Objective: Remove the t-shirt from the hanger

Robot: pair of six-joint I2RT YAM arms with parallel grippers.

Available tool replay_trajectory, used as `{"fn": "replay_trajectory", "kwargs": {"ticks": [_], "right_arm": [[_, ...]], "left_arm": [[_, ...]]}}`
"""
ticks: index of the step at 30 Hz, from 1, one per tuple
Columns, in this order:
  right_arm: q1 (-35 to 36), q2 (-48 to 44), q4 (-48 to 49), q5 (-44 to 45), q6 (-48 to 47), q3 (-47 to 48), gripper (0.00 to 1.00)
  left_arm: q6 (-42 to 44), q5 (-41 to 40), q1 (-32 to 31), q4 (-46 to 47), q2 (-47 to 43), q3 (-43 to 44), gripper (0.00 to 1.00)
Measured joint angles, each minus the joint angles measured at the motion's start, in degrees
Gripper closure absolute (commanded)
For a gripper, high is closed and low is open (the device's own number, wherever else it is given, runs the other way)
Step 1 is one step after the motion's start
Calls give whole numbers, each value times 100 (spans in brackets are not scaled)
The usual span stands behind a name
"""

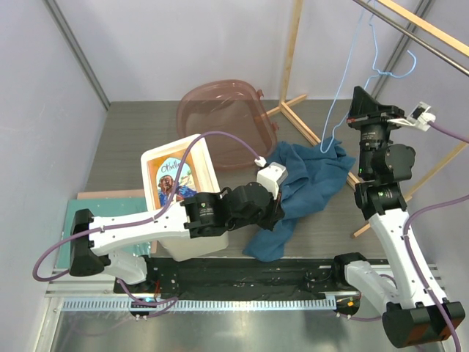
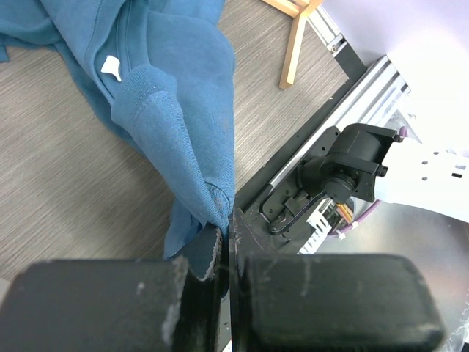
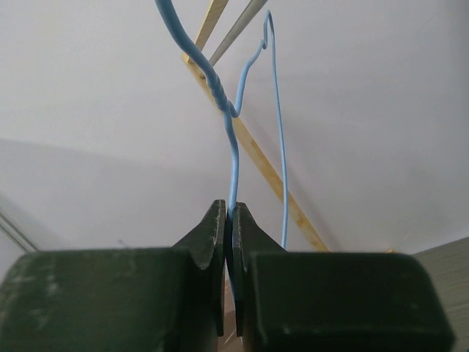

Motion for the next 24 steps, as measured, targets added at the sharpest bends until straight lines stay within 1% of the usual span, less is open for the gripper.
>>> {"fn": "replay_trajectory", "kwargs": {"ticks": [10, 24], "right_arm": [[-162, 439, -68, 173, -168, 422, 99], [-407, 1093, 7, 247, -48, 855, 99]], "left_arm": [[15, -7, -13, -76, 39, 85, 100], [61, -81, -17, -326, 153, 179, 100]]}}
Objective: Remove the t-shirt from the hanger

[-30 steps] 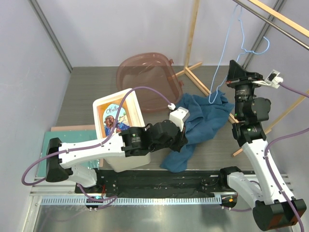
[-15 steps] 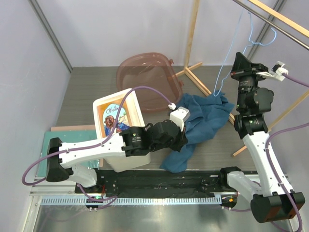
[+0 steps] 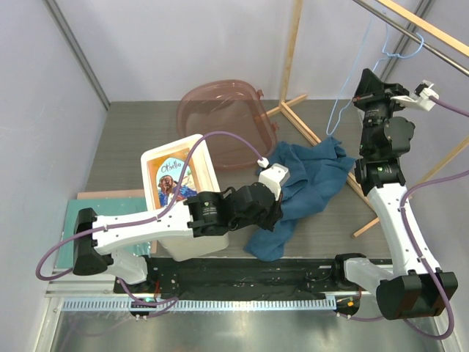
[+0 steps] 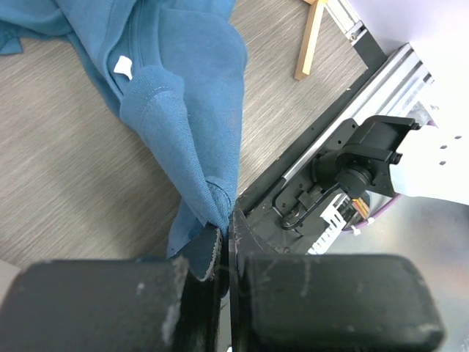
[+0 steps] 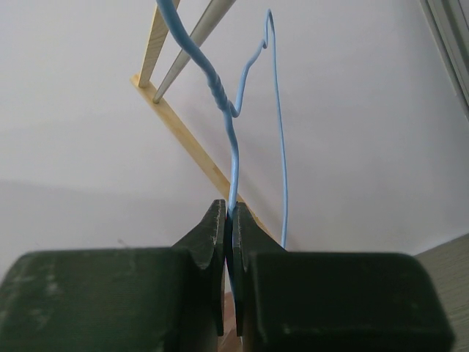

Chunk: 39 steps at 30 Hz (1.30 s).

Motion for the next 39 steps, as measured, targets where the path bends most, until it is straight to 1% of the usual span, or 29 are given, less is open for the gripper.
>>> {"fn": "replay_trajectory", "kwargs": {"ticks": [10, 14, 17, 18, 19, 21, 22, 24, 25, 27, 28, 30, 33, 34, 39], "right_arm": [[-258, 409, 7, -74, 258, 330, 99], [-529, 560, -13, -186, 468, 334, 99], [-649, 649, -151, -190, 612, 380, 99], [-667, 669, -264, -190, 643, 433, 97], [-667, 669, -361, -190, 667, 481, 88], [-667, 669, -723, -188, 726, 678, 75], [-667, 669, -868, -184, 748, 763, 63], [-667, 667, -1252, -181, 782, 953, 49], [-667, 660, -1423, -179, 793, 1016, 38], [-667, 625, -1773, -177, 815, 1088, 26], [-667, 592, -2024, -175, 796, 1110, 16], [-667, 525, -2522, -177, 800, 1178, 6], [-667, 415, -3211, -164, 745, 1281, 0], [-667, 361, -3517, -162, 713, 1338, 1], [-667, 81, -4457, -160, 470, 1547, 1]], "left_arm": [[61, -28, 0, -26, 0, 0, 100], [61, -28, 0, -28, 0, 0, 100], [63, -26, 0, -28, 0, 0, 100], [61, -26, 0, -28, 0, 0, 100], [61, -26, 0, -28, 0, 0, 100], [63, -26, 0, -28, 0, 2, 100], [66, -26, 0, -31, 0, 7, 100], [79, -24, 0, -39, 0, 31, 100], [81, -24, 0, -39, 0, 48, 100], [83, -24, 0, -39, 4, 111, 100], [85, -24, 0, -39, 4, 140, 100], [87, -24, 0, -39, 4, 184, 100], [90, -24, -4, -39, 4, 195, 100], [90, -22, -4, -39, 4, 195, 100], [87, -20, -7, -24, 2, 192, 100]]}}
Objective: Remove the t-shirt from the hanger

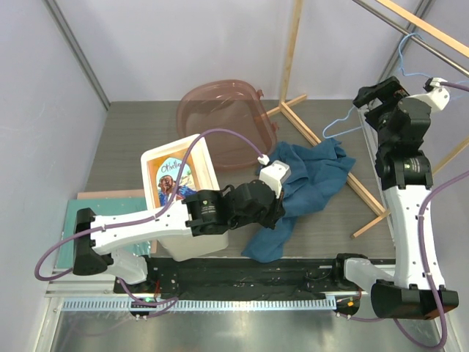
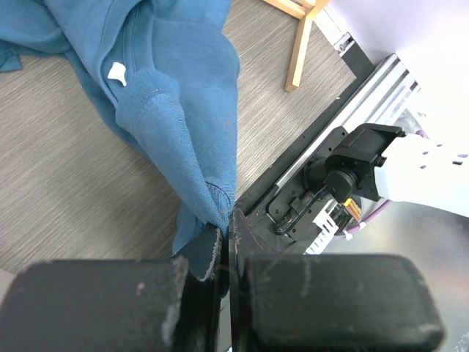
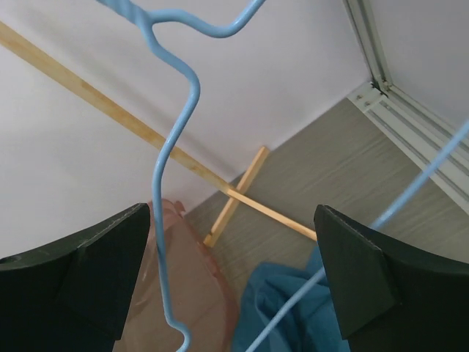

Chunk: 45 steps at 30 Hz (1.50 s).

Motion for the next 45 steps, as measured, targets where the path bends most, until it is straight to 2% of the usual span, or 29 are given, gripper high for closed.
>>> {"fn": "replay_trajectory", "kwargs": {"ticks": [9, 16, 19, 21, 24, 26, 29, 33, 38, 45], "right_arm": [[2, -555, -1480, -304, -551, 551, 0], [7, -960, -2271, -295, -975, 813, 0], [4, -1073, -2262, -1078, -1119, 793, 0], [7, -1196, -1906, -1932, -1104, 463, 0], [22, -1410, -1102, -3696, -809, -363, 0], [116, -1388, -273, -4780, -385, -942, 0], [317, -1268, 568, -5761, -81, -1508, 0], [1058, -1200, 1204, -6428, -153, -1794, 0], [2302, -1117, 1871, -6607, -442, -1926, 0], [3169, -975, 2780, -6793, -533, -2710, 0]], "left_arm": [[96, -4, -2, 79, -164, -26, 100], [317, -55, -2, 9, -271, 391, 100], [378, -52, -2, -4, -358, 551, 100], [450, -57, -2, -72, -391, 745, 100], [586, -114, -4, -264, -461, 1207, 100], [656, -208, -4, -404, -535, 1526, 100], [772, -407, -2, -640, -719, 2039, 100], [901, -505, -2, -678, -1016, 2433, 100], [1038, -455, -2, -673, -966, 2973, 100], [1279, -398, -2, -706, -522, 3447, 100]]}}
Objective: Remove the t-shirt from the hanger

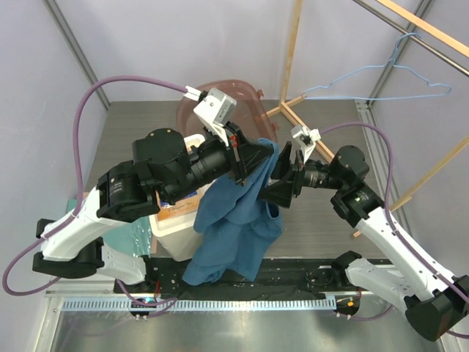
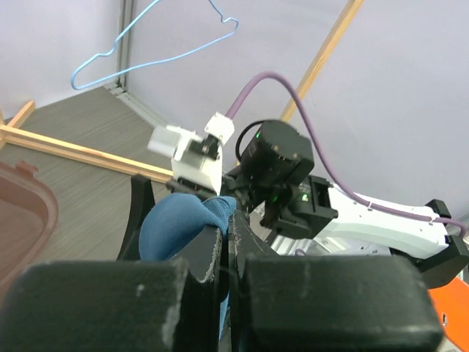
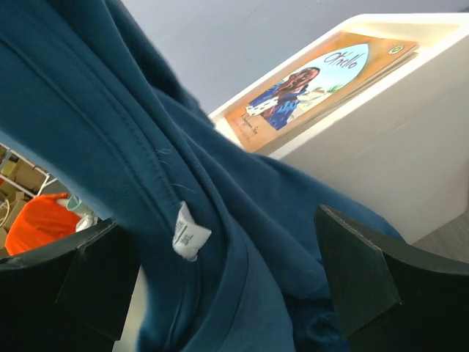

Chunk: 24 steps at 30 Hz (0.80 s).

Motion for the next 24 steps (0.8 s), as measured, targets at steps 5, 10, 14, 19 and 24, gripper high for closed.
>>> {"fn": "replay_trajectory", "kwargs": {"ticks": [5, 10, 14, 19, 24], "right_arm": [[442, -39, 859, 7, 232, -826, 0], [833, -334, 1220, 136, 378, -1259, 0], [931, -704, 1469, 295, 485, -1325, 0], [953, -1211, 1467, 501, 597, -1543, 0], [957, -1589, 1519, 588, 844, -1770, 0]], "left_arm": [[101, 7, 0, 48, 15, 7, 100], [114, 155, 0, 234, 50, 17, 100], [136, 308, 0, 413, 299, 262, 100], [238, 284, -2, 592, 514, 350, 100], [374, 155, -7, 824, 627, 302, 100]]}}
